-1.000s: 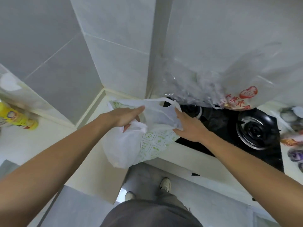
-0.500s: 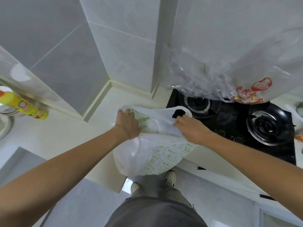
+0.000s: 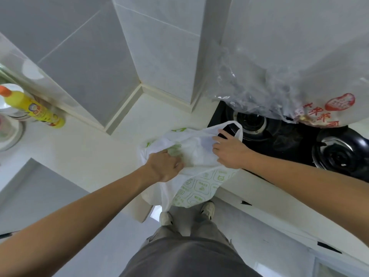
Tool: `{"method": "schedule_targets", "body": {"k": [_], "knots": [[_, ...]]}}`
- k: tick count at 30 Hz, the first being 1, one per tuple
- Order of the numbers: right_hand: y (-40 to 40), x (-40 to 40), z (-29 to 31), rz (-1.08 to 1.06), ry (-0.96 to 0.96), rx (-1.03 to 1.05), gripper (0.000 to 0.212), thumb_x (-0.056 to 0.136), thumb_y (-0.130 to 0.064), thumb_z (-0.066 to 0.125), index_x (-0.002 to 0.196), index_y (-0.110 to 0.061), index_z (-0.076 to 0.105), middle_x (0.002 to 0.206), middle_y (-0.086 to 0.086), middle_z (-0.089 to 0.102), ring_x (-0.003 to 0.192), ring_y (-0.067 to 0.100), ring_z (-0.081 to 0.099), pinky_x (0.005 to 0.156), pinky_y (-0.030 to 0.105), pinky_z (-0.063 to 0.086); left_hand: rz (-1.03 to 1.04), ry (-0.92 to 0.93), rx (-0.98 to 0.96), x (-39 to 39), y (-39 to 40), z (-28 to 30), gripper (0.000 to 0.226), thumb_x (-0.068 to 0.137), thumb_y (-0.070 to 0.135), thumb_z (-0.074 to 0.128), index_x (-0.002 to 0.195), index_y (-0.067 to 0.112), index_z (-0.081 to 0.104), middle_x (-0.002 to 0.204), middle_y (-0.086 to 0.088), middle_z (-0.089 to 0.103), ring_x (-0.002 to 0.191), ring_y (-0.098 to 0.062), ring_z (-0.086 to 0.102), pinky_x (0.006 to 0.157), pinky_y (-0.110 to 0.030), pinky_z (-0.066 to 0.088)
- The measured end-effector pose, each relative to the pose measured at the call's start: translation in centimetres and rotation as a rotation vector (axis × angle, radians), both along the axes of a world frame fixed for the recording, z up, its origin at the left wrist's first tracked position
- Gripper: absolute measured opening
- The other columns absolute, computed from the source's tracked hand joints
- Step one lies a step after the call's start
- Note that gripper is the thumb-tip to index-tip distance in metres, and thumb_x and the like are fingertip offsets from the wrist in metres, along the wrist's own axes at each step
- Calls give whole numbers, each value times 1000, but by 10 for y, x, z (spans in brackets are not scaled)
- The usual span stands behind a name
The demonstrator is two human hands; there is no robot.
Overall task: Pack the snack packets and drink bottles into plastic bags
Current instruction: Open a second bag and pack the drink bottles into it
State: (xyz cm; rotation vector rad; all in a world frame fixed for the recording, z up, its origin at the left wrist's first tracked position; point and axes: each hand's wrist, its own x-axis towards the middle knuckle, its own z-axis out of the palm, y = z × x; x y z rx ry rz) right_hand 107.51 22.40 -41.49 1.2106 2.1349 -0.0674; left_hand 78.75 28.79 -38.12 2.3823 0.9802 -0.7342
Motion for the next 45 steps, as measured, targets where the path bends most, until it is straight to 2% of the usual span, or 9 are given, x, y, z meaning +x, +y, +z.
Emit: {"method": "schedule_targets", "body": {"k": [3, 7, 12, 18, 23, 29, 35, 40, 45], "knots": [[-4, 18, 7, 11, -37, 28, 36, 101, -41, 40, 102, -22, 71, 102, -7, 68, 130, 29, 47, 122, 55, 0, -134, 50, 88, -8, 3, 1, 69, 107, 52, 16, 79, 15, 67, 87, -3, 69, 99, -20, 59, 95, -41, 50], [-1, 39, 18, 105, -25, 101, 21, 97, -31, 53, 91, -25, 72, 89, -8, 69, 123, 30, 54, 123, 58, 3, -465, 130, 230, -19, 12, 13, 65, 109, 52, 20, 93, 15, 72, 99, -3, 70, 109, -23, 50, 102, -39, 43], [8, 63, 35, 182, 108, 181, 33, 100, -30, 53, 77, -20, 75, 79, -3, 71, 112, 35, 61, 123, 57, 19, -639, 101, 316, -41, 38, 24, 58, 108, 54, 27, 92, 17, 69, 99, -1, 69, 107, -22, 50, 100, -33, 33], [7, 81, 35, 146, 186, 258, 36, 97, -29, 60, 69, -16, 78, 78, 0, 74, 105, 30, 66, 113, 44, 25, -499, 171, 489, -46, 59, 46, 63, 109, 55, 21, 93, 22, 72, 94, 1, 71, 101, -20, 58, 110, -31, 29], [10, 77, 37, -33, 212, 373, 20, 82, -33, 86, 70, -18, 78, 61, 10, 63, 74, 35, 61, 95, 46, 38, -148, 122, 546, -43, 68, 48, 68, 109, 51, 16, 57, 18, 47, 61, 2, 57, 68, -20, 59, 109, -34, 34], [15, 63, 58, -325, 26, 262, 65, 87, -81, 48, 100, -23, 74, 96, -3, 68, 108, 24, 57, 106, 41, 30, -26, 164, 580, -37, 79, 58, 39, 95, 59, 55, 95, 20, 60, 83, 0, 71, 85, -21, 67, 110, -32, 33], [18, 64, 62, -457, 237, 355, 120, 65, -88, 66, 161, -26, 32, 159, 12, 38, 147, 40, 35, 120, 56, 30, -79, 125, 707, -39, 76, 64, 87, 70, 79, 66, 128, 17, 48, 93, -5, 69, 100, -27, 59, 108, -36, 33], [20, 51, 67, -411, 296, 382, 113, 66, -86, 66, 162, -40, 26, 165, 1, 32, 134, 40, 47, 110, 58, 37, -62, -5, 759, -48, 79, 67, 115, 56, 69, 83, 149, 16, 42, 142, -17, 49, 130, -36, 47, 110, -45, 35], [22, 46, 49, -345, 317, 410, 83, 77, -85, 41, 133, -30, 69, 141, -2, 64, 116, 38, 62, 95, 55, 46, -70, -63, 729, -66, 81, 60, 119, 50, 54, 94, 150, 13, 43, 144, -23, 47, 129, -42, 48, 104, -54, 43]]}}
